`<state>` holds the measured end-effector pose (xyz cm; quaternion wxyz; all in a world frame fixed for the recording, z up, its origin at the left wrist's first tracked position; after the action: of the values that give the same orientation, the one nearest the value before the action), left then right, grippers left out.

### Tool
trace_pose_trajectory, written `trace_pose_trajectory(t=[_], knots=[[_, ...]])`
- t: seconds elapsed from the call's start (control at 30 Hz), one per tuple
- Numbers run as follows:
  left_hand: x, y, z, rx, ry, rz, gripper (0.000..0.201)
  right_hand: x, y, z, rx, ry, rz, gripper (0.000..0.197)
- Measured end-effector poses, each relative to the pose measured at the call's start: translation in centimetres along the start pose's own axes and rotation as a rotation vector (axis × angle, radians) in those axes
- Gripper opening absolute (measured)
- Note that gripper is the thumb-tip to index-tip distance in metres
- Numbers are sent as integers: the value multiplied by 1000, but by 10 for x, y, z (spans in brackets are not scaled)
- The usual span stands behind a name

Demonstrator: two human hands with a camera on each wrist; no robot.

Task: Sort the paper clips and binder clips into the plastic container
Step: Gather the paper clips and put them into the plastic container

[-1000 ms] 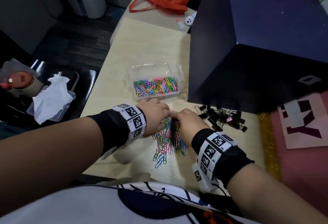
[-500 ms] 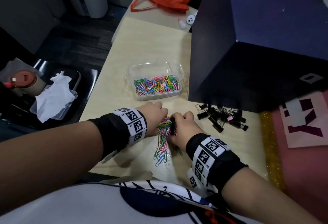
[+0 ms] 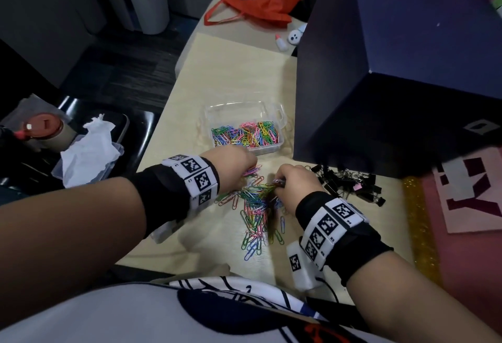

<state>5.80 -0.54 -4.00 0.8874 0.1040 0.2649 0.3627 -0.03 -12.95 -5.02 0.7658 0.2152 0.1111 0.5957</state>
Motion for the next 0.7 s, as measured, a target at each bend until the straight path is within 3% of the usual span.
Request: trace_pose_trajectory(t=[0.27,0.5,0.7], knots=[[30,-11,61,-231,126,49,45,9,-9,26,-10,-86,-47,22],[47,-5,42,-128,35,102,33,25,-33,47,-88,-237,-53,20],[41,1,33,-65,-131,27,26,47,-51,64,-166,-422,-75,24]])
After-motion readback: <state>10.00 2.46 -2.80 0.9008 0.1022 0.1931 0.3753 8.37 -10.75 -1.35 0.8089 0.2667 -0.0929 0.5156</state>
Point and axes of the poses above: each hand's wrist, its own y-axis away from the middle knuckle, its own z-axis out of the back of the hand, x = y × z, the point moved 6 cm from there along -y, towards the middle knuckle, and after that the axes turned 14 degrees about y, right-handed, at the moved point
